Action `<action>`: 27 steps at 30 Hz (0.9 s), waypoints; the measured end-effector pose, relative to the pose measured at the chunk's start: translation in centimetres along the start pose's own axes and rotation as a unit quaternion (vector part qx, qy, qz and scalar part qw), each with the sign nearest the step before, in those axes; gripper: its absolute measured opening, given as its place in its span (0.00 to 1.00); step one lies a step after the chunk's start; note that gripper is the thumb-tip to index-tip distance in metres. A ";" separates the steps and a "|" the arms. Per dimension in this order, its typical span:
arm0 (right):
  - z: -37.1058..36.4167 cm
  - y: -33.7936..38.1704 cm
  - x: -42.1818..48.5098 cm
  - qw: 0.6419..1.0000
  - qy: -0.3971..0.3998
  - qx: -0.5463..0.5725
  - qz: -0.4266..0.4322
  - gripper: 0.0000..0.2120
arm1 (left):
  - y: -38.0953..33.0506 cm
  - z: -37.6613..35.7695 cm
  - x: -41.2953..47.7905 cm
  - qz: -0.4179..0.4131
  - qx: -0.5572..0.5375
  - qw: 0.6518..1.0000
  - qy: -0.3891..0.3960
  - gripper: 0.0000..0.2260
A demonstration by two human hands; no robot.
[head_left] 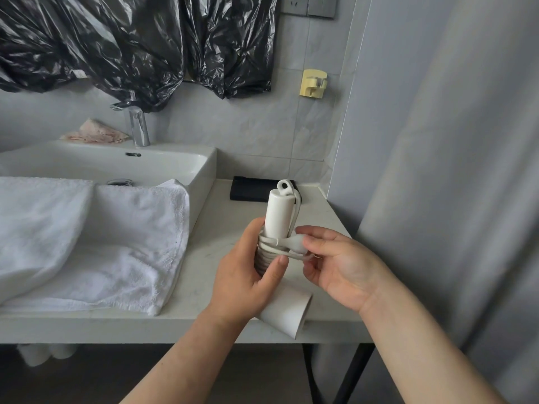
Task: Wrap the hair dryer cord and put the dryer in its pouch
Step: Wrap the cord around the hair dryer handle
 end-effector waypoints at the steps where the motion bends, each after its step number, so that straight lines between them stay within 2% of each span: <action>1: 0.2 0.2 0.1 1.000 -0.008 -0.015 0.002 0.09 | 0.0 0.0 0.0 0.002 0.004 1.000 0.000 0.23; 5: 0.5 1.2 0.1 0.997 -0.026 -0.064 0.022 0.11 | 0.2 0.0 0.0 0.016 0.023 1.000 -0.004 0.21; 10: 1.1 2.0 0.0 0.970 -0.089 -0.214 0.074 0.12 | 0.0 0.2 0.0 0.013 0.029 0.999 -0.009 0.19; 14: 0.5 1.5 -0.6 0.963 -0.032 -0.237 0.127 0.09 | 0.1 0.3 0.0 0.015 0.023 0.999 -0.023 0.17; 16: 0.4 1.0 -0.7 0.948 -0.020 -0.283 0.146 0.20 | 0.2 0.4 0.0 0.019 0.021 0.999 -0.025 0.17; 18: 0.7 0.8 -0.6 0.924 -0.059 -0.340 0.165 0.27 | 0.2 0.3 -0.1 0.023 0.020 0.999 -0.023 0.15; 20: 0.9 0.8 -0.6 0.905 -0.085 -0.377 0.180 0.27 | 0.2 0.3 0.0 0.026 0.015 0.999 -0.021 0.15; 22: 0.9 0.8 -0.8 0.900 -0.077 -0.386 0.187 0.28 | 0.2 0.3 0.1 0.026 0.006 0.999 -0.019 0.14; 25: 1.4 1.1 -1.3 0.895 -0.078 -0.394 0.195 0.35 | 0.5 0.4 0.2 0.030 -0.017 0.999 -0.021 0.15; 27: 1.7 1.0 -1.6 0.892 -0.081 -0.403 0.187 0.35 | 0.6 0.5 0.2 0.034 -0.039 0.998 -0.031 0.16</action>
Point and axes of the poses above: each hand's wrist, its own x-axis towards the middle knuckle, its own z-axis out of the back of the hand, y = z × x, the point moved 10 cm from there along x, towards the middle knuckle, and after that the axes turned 10 degrees about -z, right-handed, at the moved point
